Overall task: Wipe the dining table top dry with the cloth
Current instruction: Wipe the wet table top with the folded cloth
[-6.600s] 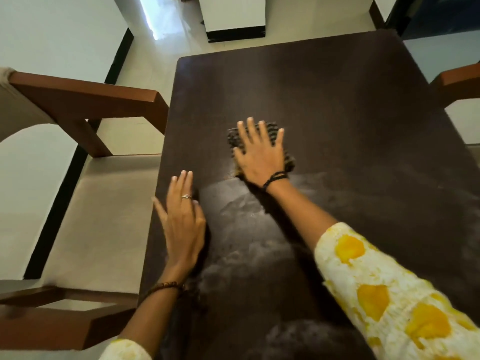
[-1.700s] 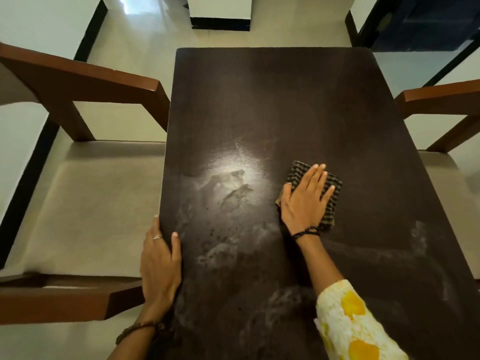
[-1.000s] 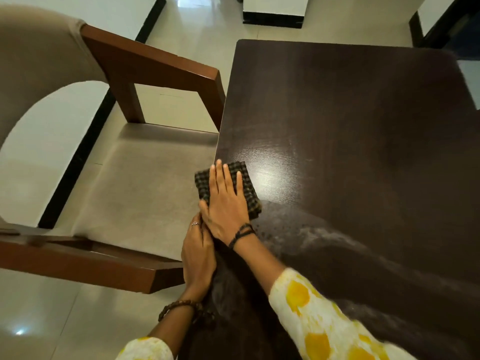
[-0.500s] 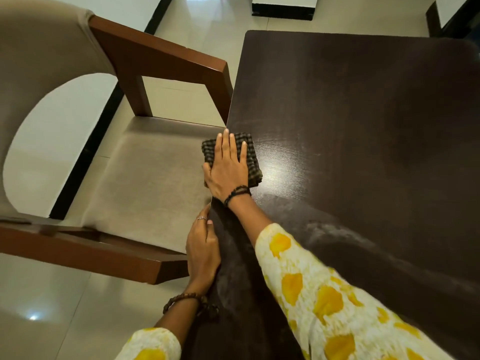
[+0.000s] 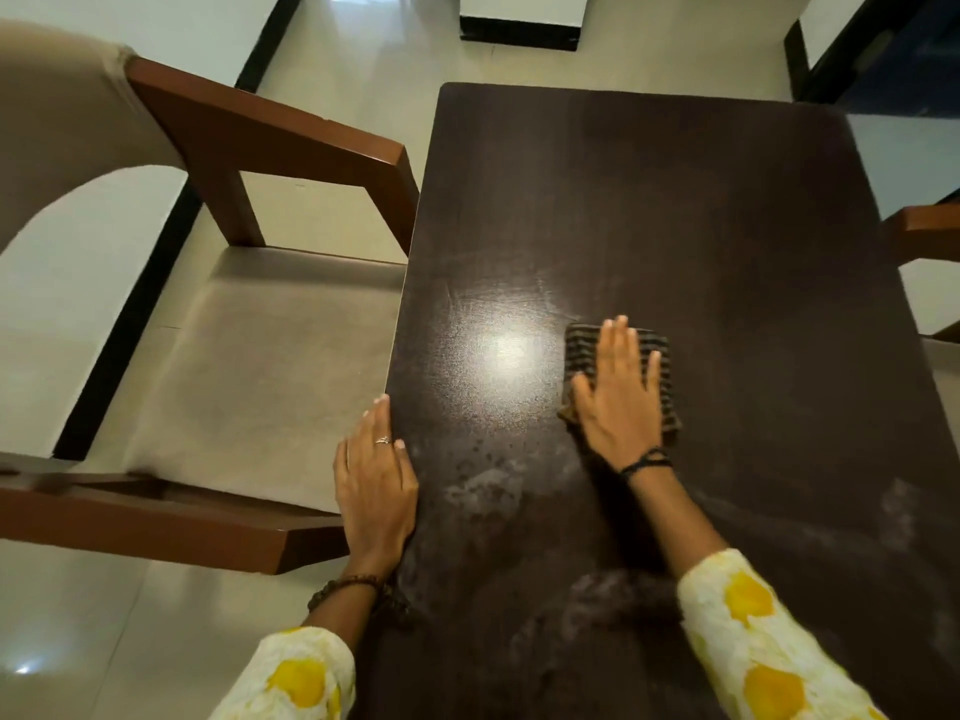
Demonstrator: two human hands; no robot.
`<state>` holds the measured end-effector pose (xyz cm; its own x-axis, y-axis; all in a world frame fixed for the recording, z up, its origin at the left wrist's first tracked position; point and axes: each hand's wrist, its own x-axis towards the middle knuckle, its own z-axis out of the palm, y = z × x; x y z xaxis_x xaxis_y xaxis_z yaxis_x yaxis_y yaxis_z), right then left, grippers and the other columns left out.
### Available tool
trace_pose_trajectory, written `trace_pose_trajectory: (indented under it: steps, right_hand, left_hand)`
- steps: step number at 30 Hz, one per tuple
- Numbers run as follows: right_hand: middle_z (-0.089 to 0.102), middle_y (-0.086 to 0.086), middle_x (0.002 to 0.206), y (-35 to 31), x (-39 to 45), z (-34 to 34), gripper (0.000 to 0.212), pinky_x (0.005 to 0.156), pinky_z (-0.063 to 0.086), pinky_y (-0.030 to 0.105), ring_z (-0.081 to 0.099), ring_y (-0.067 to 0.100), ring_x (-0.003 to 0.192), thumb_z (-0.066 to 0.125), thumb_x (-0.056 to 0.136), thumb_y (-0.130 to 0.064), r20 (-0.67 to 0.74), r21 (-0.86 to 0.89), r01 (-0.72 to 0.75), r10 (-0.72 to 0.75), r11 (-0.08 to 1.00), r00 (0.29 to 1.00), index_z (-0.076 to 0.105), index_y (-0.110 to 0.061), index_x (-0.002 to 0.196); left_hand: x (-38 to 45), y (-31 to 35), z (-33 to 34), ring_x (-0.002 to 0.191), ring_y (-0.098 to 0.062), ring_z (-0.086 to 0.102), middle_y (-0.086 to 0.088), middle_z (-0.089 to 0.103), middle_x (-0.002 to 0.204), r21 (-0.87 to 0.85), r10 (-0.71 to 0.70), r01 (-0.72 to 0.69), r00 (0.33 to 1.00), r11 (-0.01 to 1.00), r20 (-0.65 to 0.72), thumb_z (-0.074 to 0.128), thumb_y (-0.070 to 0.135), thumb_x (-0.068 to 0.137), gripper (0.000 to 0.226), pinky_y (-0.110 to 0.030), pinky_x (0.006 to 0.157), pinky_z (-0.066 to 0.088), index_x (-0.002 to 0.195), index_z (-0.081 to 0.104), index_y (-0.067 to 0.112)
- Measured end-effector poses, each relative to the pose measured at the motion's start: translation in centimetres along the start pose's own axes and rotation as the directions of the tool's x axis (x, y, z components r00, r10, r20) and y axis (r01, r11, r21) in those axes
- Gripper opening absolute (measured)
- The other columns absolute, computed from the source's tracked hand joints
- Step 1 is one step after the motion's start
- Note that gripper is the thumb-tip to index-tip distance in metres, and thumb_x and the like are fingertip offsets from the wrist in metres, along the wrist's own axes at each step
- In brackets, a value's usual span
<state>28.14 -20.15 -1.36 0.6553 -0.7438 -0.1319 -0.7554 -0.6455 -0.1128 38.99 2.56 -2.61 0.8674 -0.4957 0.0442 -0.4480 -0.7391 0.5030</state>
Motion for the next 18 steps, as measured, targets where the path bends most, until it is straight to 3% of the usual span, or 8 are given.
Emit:
trace_pose_trajectory:
  steps: [5,12,15,18]
  right_hand:
    - [0.013,0.019,0.156,-0.5,0.2,-0.4,0.083,0.115,0.005,0.051,0.014,0.031,0.145,0.005,0.081,-0.046,-0.023,0.041,-0.200,0.201,0.979,0.979,0.015,0.002,0.148]
    - [0.042,0.015,0.145,-10.5,-2.7,1.3,0.076,0.110,0.024,0.051,0.040,0.027,0.134,0.027,0.076,-0.044,0.040,0.055,0.080,-0.083,0.995,0.996,0.043,-0.004,0.138]
    - [0.043,0.010,0.145,-10.2,-3.3,1.2,0.074,0.111,0.024,0.047,0.041,0.021,0.134,0.034,0.078,-0.048,0.084,0.038,0.182,-0.184,0.983,0.979,0.044,-0.008,0.139]
    - [0.047,0.008,0.143,-5.5,-2.8,0.7,0.072,0.109,0.028,0.047,0.044,0.020,0.132,0.028,0.079,-0.047,0.066,0.055,0.214,-0.217,0.975,0.974,0.047,-0.009,0.137]
  left_hand:
    - [0.2,-0.2,0.3,0.131,-0.024,0.037,-0.010,0.043,0.141,0.052,0.021,-0.022,1.000,0.998,0.019,0.026,0.021,0.091,0.050,-0.048,0.109,0.026,0.138,0.038,0.010]
    - [0.5,-0.3,0.4,0.134,-0.025,0.033,-0.010,0.035,0.146,0.064,0.028,-0.027,0.999,0.998,-0.017,0.036,0.012,0.089,0.051,-0.050,0.111,0.019,0.140,0.033,0.010]
    - [-0.3,0.0,0.1,0.129,-0.026,0.039,-0.011,0.034,0.147,0.191,0.073,-0.061,0.996,0.980,-0.058,0.040,0.009,0.086,0.056,-0.053,0.109,0.015,0.141,0.030,0.011]
    - [-2.6,3.3,1.0,0.132,-0.020,0.032,-0.010,0.038,0.145,0.141,0.146,-0.139,0.989,0.980,-0.037,0.037,0.012,0.088,0.051,-0.052,0.112,0.010,0.139,0.035,0.011]
